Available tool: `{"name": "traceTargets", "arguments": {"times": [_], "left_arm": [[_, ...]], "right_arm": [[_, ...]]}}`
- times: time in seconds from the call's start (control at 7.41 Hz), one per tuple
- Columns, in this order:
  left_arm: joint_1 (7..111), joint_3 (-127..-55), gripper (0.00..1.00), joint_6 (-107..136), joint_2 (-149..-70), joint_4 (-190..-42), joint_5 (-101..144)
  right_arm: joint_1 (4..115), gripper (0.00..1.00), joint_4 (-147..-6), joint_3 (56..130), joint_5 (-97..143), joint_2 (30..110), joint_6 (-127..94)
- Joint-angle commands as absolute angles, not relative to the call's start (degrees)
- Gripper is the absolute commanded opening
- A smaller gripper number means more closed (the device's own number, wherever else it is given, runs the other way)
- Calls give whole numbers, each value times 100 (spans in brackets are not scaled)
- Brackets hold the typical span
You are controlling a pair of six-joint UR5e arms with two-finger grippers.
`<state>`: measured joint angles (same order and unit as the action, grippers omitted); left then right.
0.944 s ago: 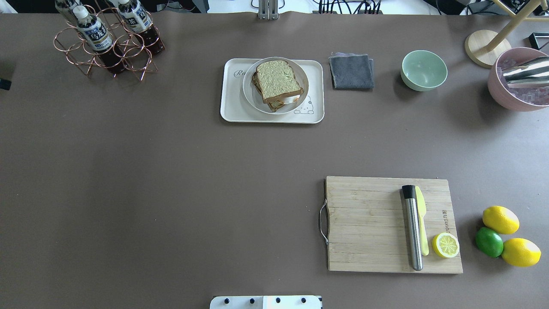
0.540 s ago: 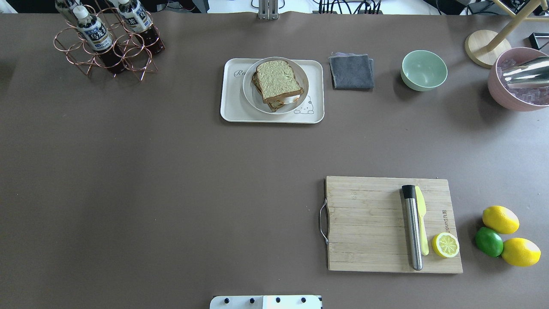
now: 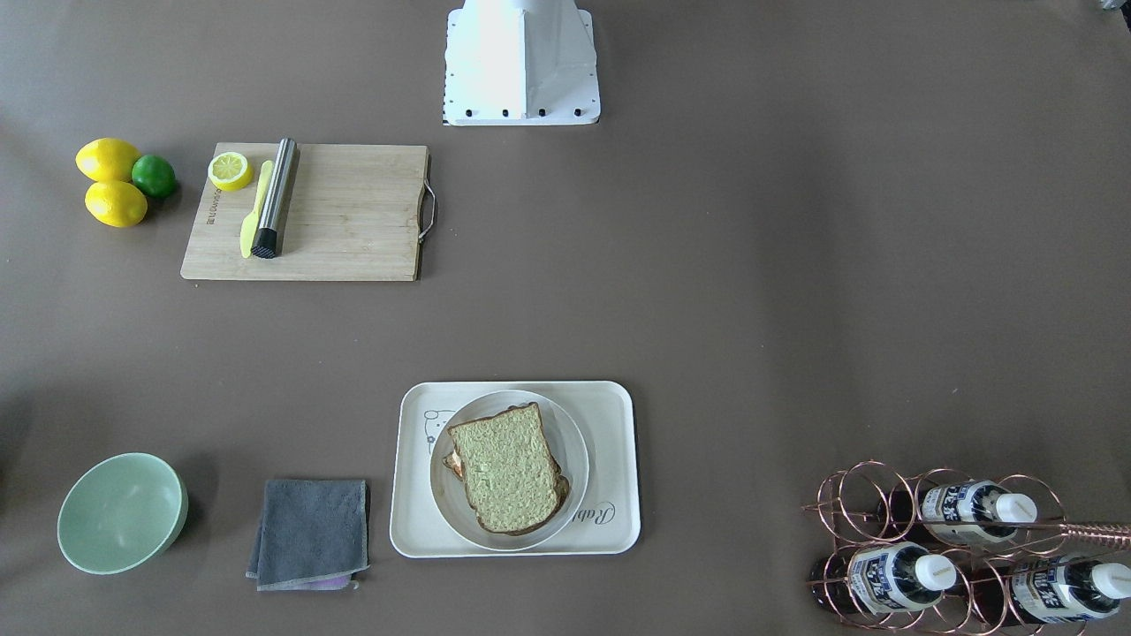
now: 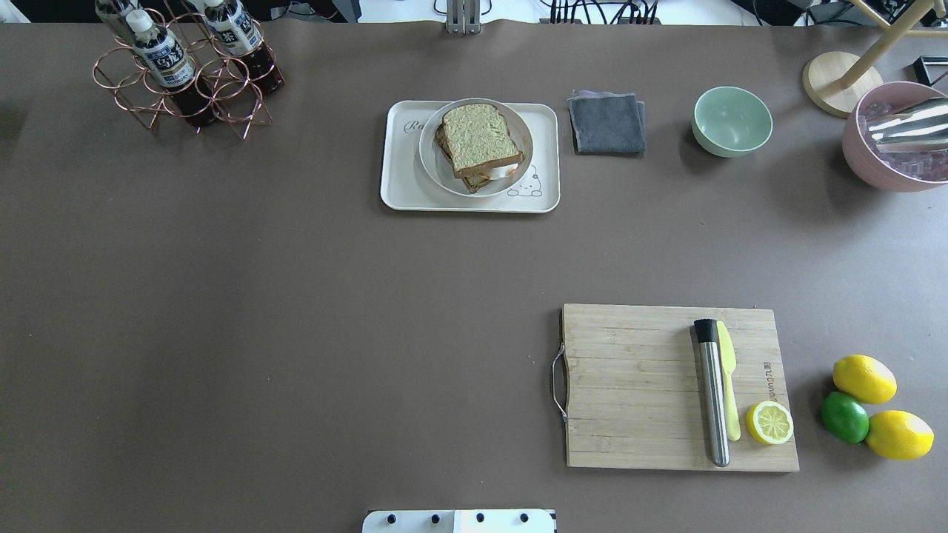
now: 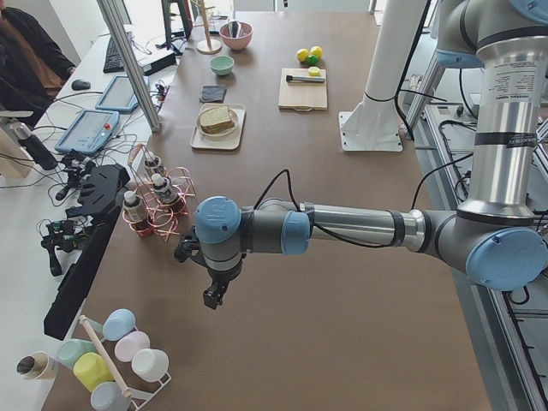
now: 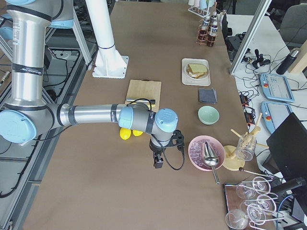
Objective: Make sandwich and place on tray
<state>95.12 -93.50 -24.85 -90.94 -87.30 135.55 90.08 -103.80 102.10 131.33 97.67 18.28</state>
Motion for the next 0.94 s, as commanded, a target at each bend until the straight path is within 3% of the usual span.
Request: {"name": "traceTargets", "arguments": {"times": [0.0, 0.81], "left_arm": [[9440, -9325, 97, -2277, -9036, -8745, 13579], [9150, -9299, 97, -1609, -9105, -9140, 13570]], "right_arm": [[9009, 100, -10362, 10195, 13122, 9747, 1837], [9035, 100, -10362, 10195, 13131, 9677, 1828]]}}
